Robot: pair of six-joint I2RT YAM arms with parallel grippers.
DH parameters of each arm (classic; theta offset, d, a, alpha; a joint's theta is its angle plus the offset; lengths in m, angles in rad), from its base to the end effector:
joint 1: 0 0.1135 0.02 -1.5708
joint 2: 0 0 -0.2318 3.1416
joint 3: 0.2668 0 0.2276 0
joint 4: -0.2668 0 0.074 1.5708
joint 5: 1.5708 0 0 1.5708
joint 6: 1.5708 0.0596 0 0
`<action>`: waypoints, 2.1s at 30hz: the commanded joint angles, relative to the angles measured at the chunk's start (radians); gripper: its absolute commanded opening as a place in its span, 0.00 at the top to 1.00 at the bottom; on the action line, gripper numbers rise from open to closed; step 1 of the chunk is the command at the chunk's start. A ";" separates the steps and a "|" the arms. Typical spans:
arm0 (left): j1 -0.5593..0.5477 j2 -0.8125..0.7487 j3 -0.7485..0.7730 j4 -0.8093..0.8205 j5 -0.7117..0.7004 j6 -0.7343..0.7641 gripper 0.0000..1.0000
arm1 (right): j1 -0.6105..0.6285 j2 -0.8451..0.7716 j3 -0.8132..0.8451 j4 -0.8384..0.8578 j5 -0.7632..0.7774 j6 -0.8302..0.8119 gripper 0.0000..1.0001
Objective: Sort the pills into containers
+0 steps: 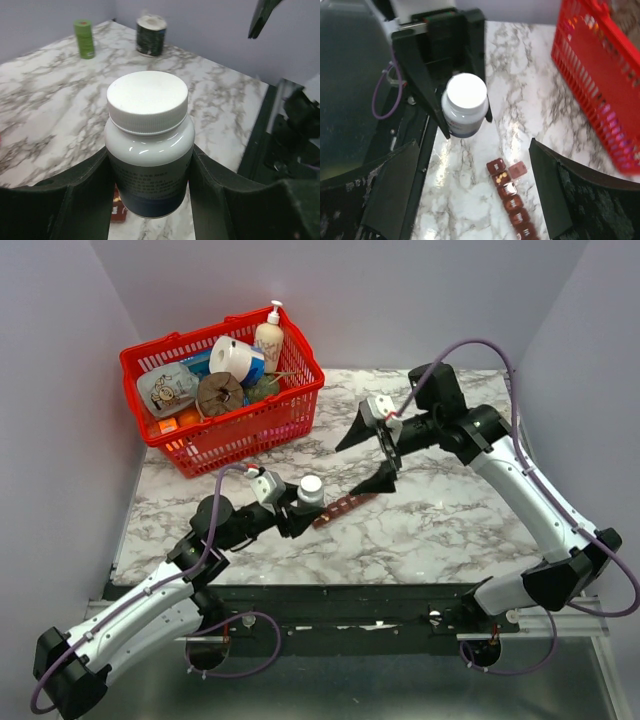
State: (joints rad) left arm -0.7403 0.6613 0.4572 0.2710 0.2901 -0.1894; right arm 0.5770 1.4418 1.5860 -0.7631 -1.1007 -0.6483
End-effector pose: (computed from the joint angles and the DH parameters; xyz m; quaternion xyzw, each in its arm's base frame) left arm 0.1325 -0.1441 0.2789 0.2854 0.6217 -0.4122 0.6017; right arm 0.2066 0.1979 0.3757 -0.6317 0.4820 0.4506 0.4069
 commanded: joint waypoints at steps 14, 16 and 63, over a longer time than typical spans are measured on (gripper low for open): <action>0.025 0.158 0.116 0.027 0.557 -0.001 1.00 | 0.192 0.134 0.118 -0.584 -0.119 -0.630 0.16; 0.025 0.161 0.120 0.019 0.552 0.007 1.00 | 0.193 0.149 0.135 -0.597 -0.117 -0.619 0.26; 0.039 -0.051 0.055 -0.328 -0.221 0.341 0.01 | -0.359 -0.124 -0.644 0.600 0.782 0.398 0.92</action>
State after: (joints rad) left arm -0.7078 0.6071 0.4992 0.0895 0.1844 0.0303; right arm 0.3531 1.3521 1.0271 -0.3771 -0.5388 -0.3061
